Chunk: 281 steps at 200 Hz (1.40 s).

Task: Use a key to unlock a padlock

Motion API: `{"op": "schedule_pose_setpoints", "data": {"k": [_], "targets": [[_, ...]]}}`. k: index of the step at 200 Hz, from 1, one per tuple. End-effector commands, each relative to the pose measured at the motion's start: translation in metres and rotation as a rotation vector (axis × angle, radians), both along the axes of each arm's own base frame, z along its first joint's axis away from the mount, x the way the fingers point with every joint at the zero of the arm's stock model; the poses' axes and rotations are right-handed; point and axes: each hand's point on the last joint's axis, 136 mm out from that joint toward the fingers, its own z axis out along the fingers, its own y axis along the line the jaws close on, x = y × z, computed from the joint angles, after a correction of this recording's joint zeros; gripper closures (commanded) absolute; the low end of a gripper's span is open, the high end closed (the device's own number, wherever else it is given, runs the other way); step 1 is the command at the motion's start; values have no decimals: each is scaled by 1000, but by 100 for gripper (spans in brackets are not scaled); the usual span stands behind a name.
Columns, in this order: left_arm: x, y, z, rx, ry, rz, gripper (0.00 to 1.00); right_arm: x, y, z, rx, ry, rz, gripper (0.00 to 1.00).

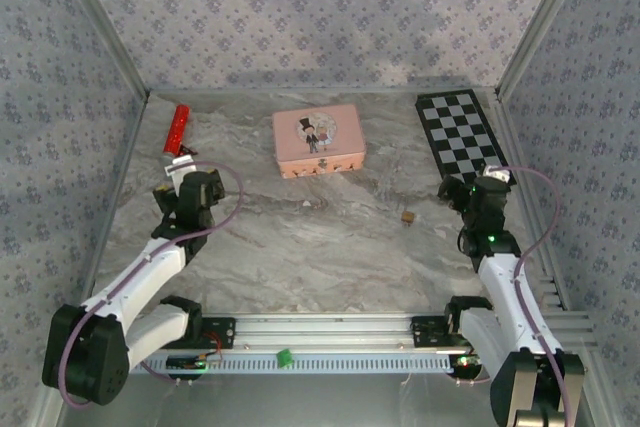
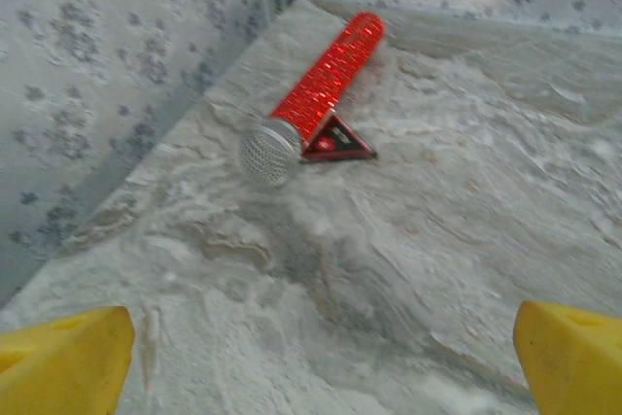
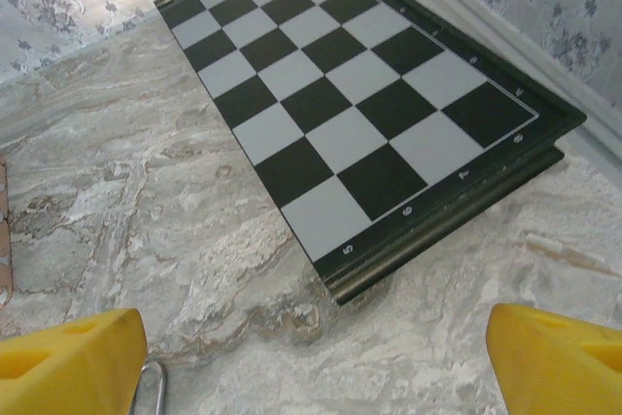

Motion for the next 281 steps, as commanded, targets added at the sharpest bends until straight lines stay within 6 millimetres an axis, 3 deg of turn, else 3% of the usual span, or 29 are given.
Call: {"op": "schedule_pose_setpoints", "data": {"k": [1, 34, 56, 91, 116, 132, 154, 215, 259, 281], "targets": [[3, 23, 5, 80, -52, 81, 0, 2, -4, 7, -73, -31, -7, 8], [20, 28, -29, 159, 2, 57, 0, 4, 1, 5, -122, -35, 9, 8], [30, 22, -39, 187, -38, -7, 0, 5, 0, 5, -151, -24, 5, 8], [48, -8, -45, 126, -83, -286, 0, 8, 1, 4, -191, -33, 7, 8], [57, 4, -66, 82, -113, -256, 0, 17, 3, -7, -250, -16, 24, 8], [68, 4, -78, 68, -27, -259, 0, 27, 3, -15, -285, 1, 28, 8], [71, 22, -79, -8, -27, -213, 0, 41, 9, -20, -329, -10, 53, 8], [71, 21, -79, -5, -28, -213, 0, 60, 24, -40, -400, -74, 143, 7], [70, 22, -79, -4, -28, -211, 0, 72, 54, -49, -449, -134, 338, 6], [70, 22, -79, -4, -27, -213, 0, 75, 57, -56, -413, -133, 378, 6]]}}
